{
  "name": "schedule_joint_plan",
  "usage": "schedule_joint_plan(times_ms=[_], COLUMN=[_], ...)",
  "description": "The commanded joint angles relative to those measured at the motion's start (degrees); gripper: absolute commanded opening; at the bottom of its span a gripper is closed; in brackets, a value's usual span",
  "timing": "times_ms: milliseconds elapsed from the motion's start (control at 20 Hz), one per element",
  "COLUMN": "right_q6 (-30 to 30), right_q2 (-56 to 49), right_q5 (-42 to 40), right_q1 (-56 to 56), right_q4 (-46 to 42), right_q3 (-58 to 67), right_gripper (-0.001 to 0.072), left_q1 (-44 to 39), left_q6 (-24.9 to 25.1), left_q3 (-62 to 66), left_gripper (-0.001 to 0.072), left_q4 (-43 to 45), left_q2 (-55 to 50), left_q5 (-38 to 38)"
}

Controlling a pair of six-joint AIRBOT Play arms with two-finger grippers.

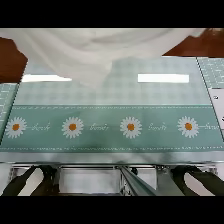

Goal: Fold the shirts.

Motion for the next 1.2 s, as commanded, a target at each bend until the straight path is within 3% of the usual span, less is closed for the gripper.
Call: schedule_joint_plan(times_ms=[0,150,250,450,600,850,1150], right_q6=[1.14,4.33,5.88,8.31,9.44,11.85,12.28], right_q2=[11.58,18.27,22.73,31.91,35.95,30.4,2.36], right_q5=[6.32,16.87,21.59,23.1,20.11,5.25,-8.96], right_q1=[-0.15,-0.15,-0.11,-0.15,-0.15,-0.15,-0.15], right_q4=[-8.76,-16.59,-17.14,-15.63,-13.4,-19.39,-26.99], right_q3=[2.89,2.49,-2.86,-26.71,-47.36,-69.31,-62.55], right_gripper=[0.0021,0.0022,0.0021,0.0021,0.0021,0.0022,0.0022], left_q1=[7.69,7.67,5.4,-11.87,-23.56,-26.12,-27.21], left_q6=[-3.78,-5.46,-5.92,-9.25,-11.74,-16.72,-16.59], left_q3=[9.51,11.74,11.69,5.46,-7.23,-22.84,-23.37], left_gripper=[0.0025,0.0025,0.0025,0.0025,0.0025,0.0025,0.0026], left_q4=[4.57,12.09,19.45,39.19,47.93,48.92,36.13], left_q2=[4.33,7.93,9.49,9.92,8.52,-1.44,-17.55], left_q5=[0.92,2.1,-0.98,-4.42,-4.46,3.63,7.5])
